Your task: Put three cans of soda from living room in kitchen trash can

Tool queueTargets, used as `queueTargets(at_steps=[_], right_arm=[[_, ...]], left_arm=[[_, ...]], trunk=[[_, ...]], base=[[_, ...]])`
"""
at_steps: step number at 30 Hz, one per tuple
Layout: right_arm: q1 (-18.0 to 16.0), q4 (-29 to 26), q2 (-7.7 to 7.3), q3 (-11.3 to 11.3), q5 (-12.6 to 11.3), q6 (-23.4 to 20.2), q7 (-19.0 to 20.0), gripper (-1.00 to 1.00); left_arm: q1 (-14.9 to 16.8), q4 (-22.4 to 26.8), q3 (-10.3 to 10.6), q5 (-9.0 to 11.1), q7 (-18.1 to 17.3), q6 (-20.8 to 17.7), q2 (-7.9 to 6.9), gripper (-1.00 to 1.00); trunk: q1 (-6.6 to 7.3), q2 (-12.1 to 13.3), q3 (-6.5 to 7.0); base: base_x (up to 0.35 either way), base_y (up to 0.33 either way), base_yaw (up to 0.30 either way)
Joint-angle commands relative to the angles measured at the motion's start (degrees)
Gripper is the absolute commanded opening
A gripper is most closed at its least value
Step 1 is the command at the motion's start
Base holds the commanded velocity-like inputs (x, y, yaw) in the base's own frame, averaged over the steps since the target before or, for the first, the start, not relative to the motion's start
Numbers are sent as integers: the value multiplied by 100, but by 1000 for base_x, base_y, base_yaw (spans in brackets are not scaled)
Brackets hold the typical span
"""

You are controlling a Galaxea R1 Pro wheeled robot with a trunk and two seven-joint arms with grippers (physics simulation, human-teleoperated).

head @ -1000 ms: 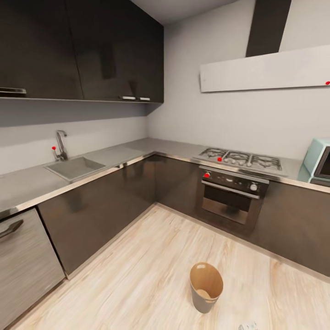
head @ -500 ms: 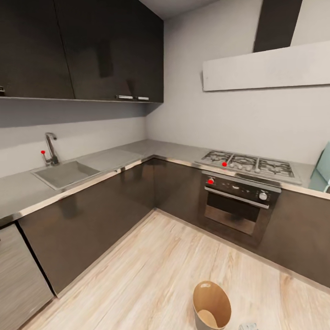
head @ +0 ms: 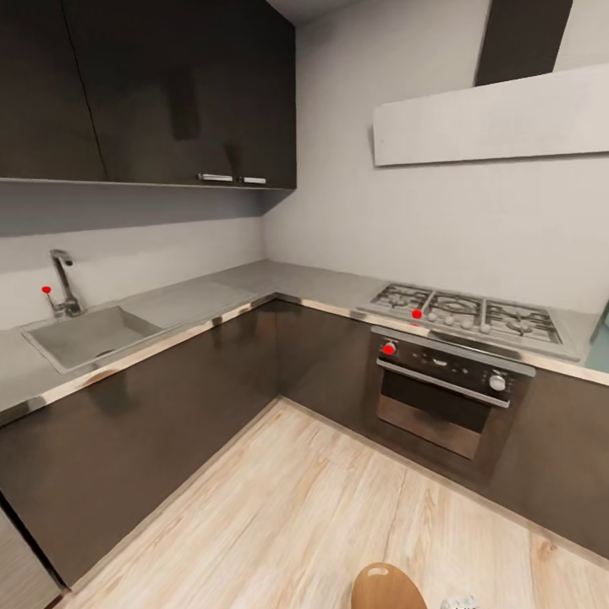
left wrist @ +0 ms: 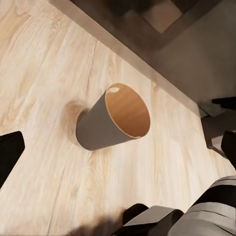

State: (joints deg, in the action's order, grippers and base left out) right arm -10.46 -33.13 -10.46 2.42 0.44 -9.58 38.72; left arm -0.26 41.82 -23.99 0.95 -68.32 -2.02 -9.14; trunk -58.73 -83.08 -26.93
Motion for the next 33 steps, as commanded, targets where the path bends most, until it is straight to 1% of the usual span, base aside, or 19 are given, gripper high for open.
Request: queueTargets(at_steps=[1,3,5,7,8,9,10,12,13,15,17,22,23,27,28,31,33], right_arm=[[0,0,0,1,0,22,-32,100],[0,0,2,2,0,79,-143,100],[-2,-3,6,3,0,130,-354,100],[-4,-9,13,2,0,162,-674,100],[-8,-12,23,-1,-3,183,-1091,100],[-8,-12,23,-1,-3,183,-1091,100],[-23,-17,39,-4,-5,196,-1608,100],[-57,-19,61,-6,-6,203,-2153,100],[-125,-15,101,-10,-7,202,-2674,100],[-193,-5,158,-14,-6,202,-3098,100],[-245,23,222,-17,-4,202,-3409,100],[-403,243,337,-20,3,209,-3898,100],[-551,488,364,-24,5,217,-4028,100],[-867,1039,415,-29,8,232,-4191,100],[-1012,1306,560,-35,15,240,-4259,100],[-1043,1375,603,-38,17,248,-4274,100],[-1057,1411,623,-42,16,388,-4274,100]], left_arm=[[0,0,2,-1,-1,0,0,100],[0,1,4,-2,-3,0,0,100],[0,1,6,-2,-7,0,0,100],[0,1,7,-1,-10,0,0,100],[0,1,8,0,-11,0,-1,100],[0,1,8,0,-11,0,-1,100],[0,1,8,-1,-13,0,-1,100],[0,1,8,-3,-13,0,-1,100],[0,1,10,-5,-17,0,0,100],[0,1,13,-6,-19,0,-2,100],[0,1,15,-6,-21,0,-3,100],[-1,1,18,-7,-22,0,-5,100],[-1,1,21,-7,-23,0,-3,100],[-2,1,25,-7,-23,0,-1,100],[0,1,31,-7,-22,0,0,100],[0,1,33,-7,-23,0,0,100],[0,1,35,-7,-23,0,0,100]], trunk=[[0,0,0],[0,0,0],[0,0,0],[0,0,0],[0,0,0],[0,0,0],[0,0,0],[0,0,0],[0,0,0],[0,0,0],[0,0,0],[0,0,0],[0,0,0],[0,0,0],[0,0,0],[0,0,0],[0,0,0]], base=[[346,-127,0],[343,-125,0],[304,-105,0],[215,-70,0],[122,-40,0],[122,-40,0],[78,-25,0],[56,-18,0],[32,-10,0],[23,-7,0],[15,-5,0],[7,-2,0],[3,-1,0],[1,0,0],[0,0,0],[0,0,0],[0,0,0]])
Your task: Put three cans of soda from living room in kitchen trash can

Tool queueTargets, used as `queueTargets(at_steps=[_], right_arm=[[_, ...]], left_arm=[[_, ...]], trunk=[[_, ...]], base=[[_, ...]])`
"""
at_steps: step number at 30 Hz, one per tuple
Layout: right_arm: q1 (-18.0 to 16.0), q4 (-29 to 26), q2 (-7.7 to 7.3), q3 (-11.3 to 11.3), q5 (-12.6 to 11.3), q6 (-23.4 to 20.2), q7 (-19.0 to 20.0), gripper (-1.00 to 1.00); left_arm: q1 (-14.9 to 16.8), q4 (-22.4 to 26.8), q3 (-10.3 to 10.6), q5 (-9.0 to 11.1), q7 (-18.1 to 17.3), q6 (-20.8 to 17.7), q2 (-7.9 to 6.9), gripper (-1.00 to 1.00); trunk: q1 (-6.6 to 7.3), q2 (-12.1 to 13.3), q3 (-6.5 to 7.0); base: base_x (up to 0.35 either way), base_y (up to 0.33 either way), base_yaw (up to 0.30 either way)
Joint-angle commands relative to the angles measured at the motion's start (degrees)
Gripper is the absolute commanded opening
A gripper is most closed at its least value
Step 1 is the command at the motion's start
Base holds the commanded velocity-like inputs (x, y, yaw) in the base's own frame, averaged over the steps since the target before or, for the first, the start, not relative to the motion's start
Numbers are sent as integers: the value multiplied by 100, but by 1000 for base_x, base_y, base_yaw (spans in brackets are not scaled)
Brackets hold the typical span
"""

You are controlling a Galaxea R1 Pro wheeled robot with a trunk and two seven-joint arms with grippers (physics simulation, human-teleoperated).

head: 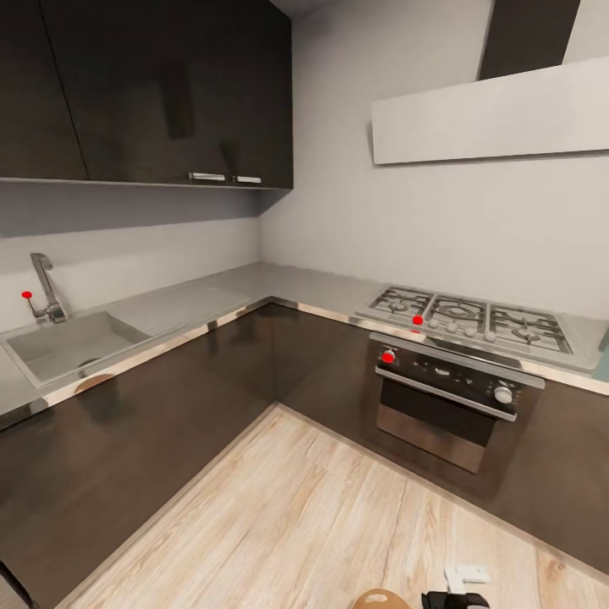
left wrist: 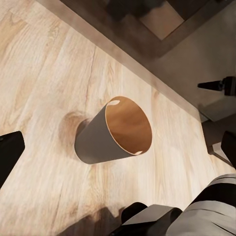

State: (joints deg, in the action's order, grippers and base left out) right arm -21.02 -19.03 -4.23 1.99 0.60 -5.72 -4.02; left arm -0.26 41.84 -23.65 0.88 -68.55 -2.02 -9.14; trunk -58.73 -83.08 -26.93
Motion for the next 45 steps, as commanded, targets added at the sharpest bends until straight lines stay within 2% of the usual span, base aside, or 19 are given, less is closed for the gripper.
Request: queueTargets(at_steps=[1,6,14,27,45], right_arm=[[-1,3,2,-1,-1,46,1,100],[-6,13,9,-19,-2,213,16,100],[-5,13,5,-31,-5,246,27,100],[1,16,3,-32,-6,255,33,100],[2,15,5,-39,-1,255,33,100]], left_arm=[[0,0,0,0,0,0,0,100],[0,0,0,5,0,0,0,100],[0,0,1,8,0,0,0,100],[0,0,0,9,0,0,0,100],[0,0,-1,9,0,0,0,100]], trunk=[[0,0,0],[0,0,0],[0,0,0],[-286,-521,-247],[-681,-1243,-704]], base=[[0,0,0],[0,0,0],[0,0,0],[0,0,0],[0,0,0]])
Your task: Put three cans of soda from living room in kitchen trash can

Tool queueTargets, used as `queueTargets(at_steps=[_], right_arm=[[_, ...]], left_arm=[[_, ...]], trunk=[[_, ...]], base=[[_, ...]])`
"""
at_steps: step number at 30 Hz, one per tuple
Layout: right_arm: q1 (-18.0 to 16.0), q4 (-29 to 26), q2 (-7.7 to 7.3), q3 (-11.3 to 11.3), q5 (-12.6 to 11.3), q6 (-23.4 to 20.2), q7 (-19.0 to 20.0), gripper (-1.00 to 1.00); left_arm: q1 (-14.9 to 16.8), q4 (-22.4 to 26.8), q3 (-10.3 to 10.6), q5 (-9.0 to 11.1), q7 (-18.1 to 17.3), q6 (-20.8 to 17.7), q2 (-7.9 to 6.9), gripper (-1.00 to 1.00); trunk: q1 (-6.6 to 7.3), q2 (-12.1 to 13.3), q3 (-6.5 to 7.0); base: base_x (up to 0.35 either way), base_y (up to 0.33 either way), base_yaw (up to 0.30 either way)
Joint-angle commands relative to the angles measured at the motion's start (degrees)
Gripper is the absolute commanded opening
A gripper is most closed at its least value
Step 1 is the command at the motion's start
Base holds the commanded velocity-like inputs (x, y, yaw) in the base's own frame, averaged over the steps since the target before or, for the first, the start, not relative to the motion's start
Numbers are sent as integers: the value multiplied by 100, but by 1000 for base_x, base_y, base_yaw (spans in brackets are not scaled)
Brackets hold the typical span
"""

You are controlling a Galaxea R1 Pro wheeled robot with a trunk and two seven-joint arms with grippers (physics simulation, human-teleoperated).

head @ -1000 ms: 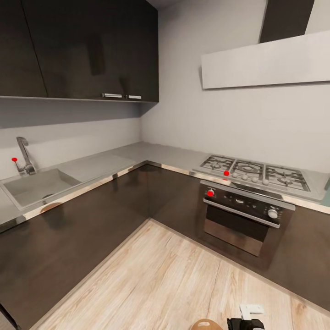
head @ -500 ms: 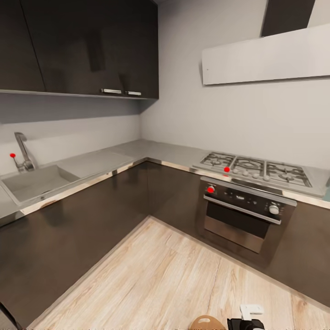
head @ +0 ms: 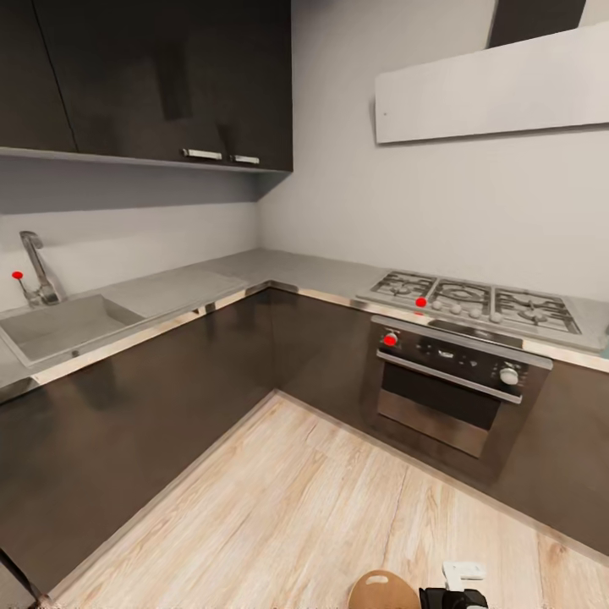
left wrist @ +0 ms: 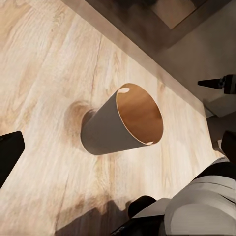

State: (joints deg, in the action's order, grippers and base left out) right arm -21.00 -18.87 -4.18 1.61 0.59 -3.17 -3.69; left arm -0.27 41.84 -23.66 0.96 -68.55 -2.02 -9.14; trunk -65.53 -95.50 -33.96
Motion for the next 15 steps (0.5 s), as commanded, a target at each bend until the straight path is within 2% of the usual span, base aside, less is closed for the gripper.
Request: queueTargets(at_steps=[1,10,15], right_arm=[[0,1,0,-1,1,0,0,100],[0,-1,-2,-2,1,1,0,100],[0,1,1,-2,0,1,5,100]], left_arm=[[0,0,1,0,0,0,0,100],[0,0,2,0,0,0,0,100],[0,0,2,0,0,0,0,100]], trunk=[[-23,-42,-20],[-220,-403,-191],[-220,-403,-211]], base=[[0,0,0],[0,0,0],[0,0,0]])
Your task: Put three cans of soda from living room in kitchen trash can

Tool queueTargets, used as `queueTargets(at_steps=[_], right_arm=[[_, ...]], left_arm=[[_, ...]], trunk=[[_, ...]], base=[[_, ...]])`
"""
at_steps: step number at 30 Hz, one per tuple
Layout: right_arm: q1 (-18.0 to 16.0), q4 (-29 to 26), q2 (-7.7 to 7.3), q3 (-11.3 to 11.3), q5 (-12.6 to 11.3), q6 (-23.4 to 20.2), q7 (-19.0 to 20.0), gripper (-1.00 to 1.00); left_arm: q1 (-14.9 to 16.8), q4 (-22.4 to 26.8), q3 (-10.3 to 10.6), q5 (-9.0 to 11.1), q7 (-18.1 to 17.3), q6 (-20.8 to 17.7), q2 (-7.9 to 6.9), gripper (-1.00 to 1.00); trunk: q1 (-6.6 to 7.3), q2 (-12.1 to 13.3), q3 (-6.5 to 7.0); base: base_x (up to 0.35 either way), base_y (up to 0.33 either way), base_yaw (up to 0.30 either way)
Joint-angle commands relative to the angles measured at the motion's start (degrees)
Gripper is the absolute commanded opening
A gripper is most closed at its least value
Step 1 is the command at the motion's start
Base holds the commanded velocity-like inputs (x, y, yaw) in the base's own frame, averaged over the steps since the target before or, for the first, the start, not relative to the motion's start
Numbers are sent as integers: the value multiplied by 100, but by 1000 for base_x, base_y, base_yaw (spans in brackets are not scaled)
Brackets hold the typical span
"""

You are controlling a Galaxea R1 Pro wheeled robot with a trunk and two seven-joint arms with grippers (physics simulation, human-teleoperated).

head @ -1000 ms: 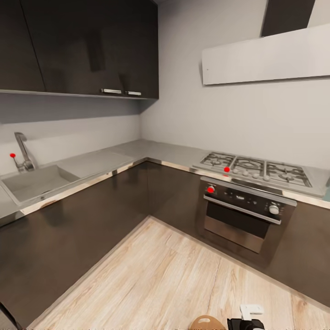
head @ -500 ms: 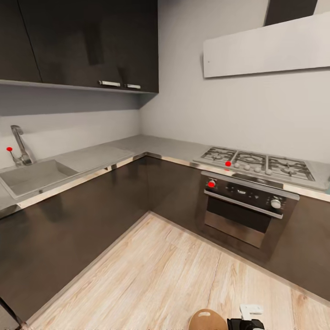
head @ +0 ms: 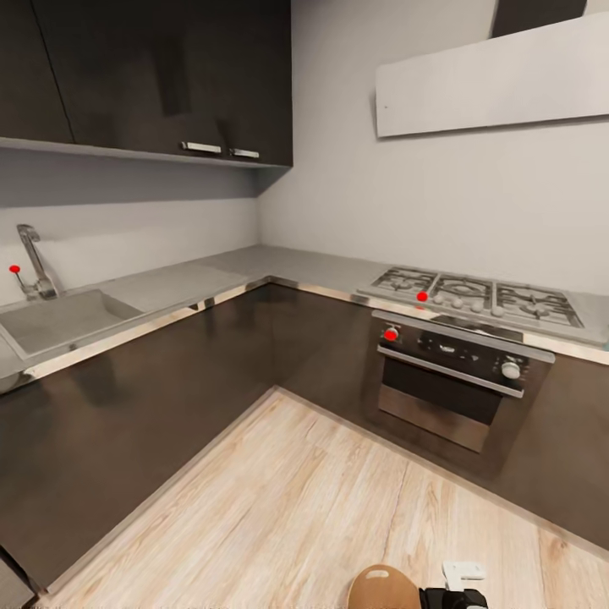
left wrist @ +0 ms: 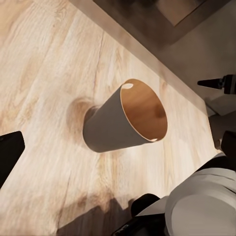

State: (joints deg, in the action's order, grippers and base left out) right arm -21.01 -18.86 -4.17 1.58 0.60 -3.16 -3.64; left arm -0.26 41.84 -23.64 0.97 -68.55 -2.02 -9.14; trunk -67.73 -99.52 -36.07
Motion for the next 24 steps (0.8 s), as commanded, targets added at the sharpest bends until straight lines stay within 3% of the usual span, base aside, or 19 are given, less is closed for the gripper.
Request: queueTargets(at_steps=[1,24], right_arm=[[0,1,-1,0,0,0,1,100],[0,5,-4,0,0,0,4,100]], left_arm=[[0,0,0,0,0,0,0,100],[0,-2,-9,0,0,8,0,100]], trunk=[[0,0,-7],[0,0,-211]], base=[[0,0,0],[0,0,0]])
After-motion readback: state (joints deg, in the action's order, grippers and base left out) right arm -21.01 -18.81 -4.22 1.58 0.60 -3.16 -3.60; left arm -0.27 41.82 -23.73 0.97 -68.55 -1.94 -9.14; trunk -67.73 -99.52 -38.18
